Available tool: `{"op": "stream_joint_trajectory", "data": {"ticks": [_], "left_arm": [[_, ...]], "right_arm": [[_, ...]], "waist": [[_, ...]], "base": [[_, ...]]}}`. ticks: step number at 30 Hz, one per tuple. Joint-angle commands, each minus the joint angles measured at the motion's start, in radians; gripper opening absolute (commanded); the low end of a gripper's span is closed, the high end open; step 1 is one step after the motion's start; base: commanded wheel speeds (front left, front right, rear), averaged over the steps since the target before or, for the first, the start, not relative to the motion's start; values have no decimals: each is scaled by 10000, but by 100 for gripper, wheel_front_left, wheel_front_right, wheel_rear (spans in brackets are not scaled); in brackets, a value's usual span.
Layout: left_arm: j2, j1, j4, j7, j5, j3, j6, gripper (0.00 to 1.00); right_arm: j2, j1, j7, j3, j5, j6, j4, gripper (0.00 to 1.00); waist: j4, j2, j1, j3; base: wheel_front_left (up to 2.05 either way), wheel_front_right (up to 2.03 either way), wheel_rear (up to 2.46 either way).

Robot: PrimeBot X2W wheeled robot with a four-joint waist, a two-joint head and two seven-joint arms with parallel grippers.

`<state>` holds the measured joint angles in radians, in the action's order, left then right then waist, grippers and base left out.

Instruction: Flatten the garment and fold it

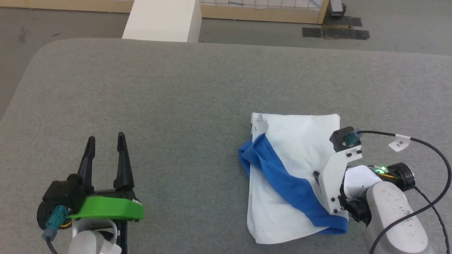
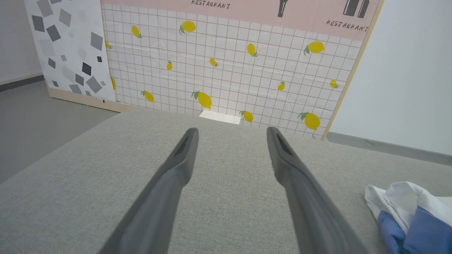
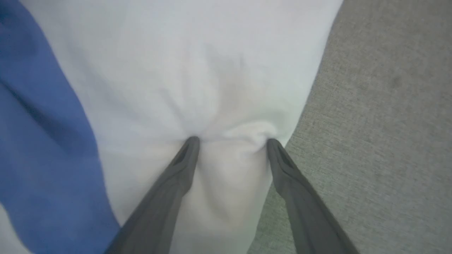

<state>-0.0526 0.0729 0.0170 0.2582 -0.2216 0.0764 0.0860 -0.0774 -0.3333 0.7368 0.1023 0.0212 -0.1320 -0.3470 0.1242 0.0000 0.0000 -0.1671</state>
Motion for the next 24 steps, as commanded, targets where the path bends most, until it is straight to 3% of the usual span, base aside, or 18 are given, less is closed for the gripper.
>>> {"op": "stream_joint_trajectory", "data": {"ticks": [1, 4, 5, 6, 7, 11, 15, 24], "left_arm": [[22, 155, 20, 36, -64, -29, -45, 100], [23, 157, 77, 36, -108, -93, -60, 100], [23, 149, 87, 36, -117, -111, -69, 100], [23, 150, 104, 36, -131, -142, -74, 100], [23, 149, 122, 36, -139, -162, -75, 100], [23, 160, 201, 36, -189, -275, -71, 100], [23, 201, 212, 36, -230, -393, -49, 100], [24, 118, -481, 36, -322, -229, -230, 100]], "right_arm": [[43, 57, 155, -60, -86, 13, -304, 100], [102, 163, 253, -294, -13, 13, -678, 100], [120, 188, 298, -390, 23, 13, -775, 45], [133, 207, 296, -432, 51, 13, -859, 18], [142, 216, 259, -465, 86, 13, -909, 0], [12, 210, -166, -284, 334, 13, -876, 0], [-696, 253, -501, 546, 875, 13, -349, 0], [-3515, -111, 38, 2466, 2137, 13, 1120, 0]], "waist": [[152, 0, 0, -65], [260, 0, 0, -11], [280, 0, 0, 10], [322, 0, 0, 44], [347, 0, 0, 73], [470, 0, 0, 251], [417, 0, 0, 423], [-1521, 0, 0, -55]], "base": [[0, 0, 0], [0, 0, 0], [0, 0, 0], [0, 0, 0], [0, 0, 0], [0, 0, 0], [0, 0, 0], [0, 0, 0]]}}
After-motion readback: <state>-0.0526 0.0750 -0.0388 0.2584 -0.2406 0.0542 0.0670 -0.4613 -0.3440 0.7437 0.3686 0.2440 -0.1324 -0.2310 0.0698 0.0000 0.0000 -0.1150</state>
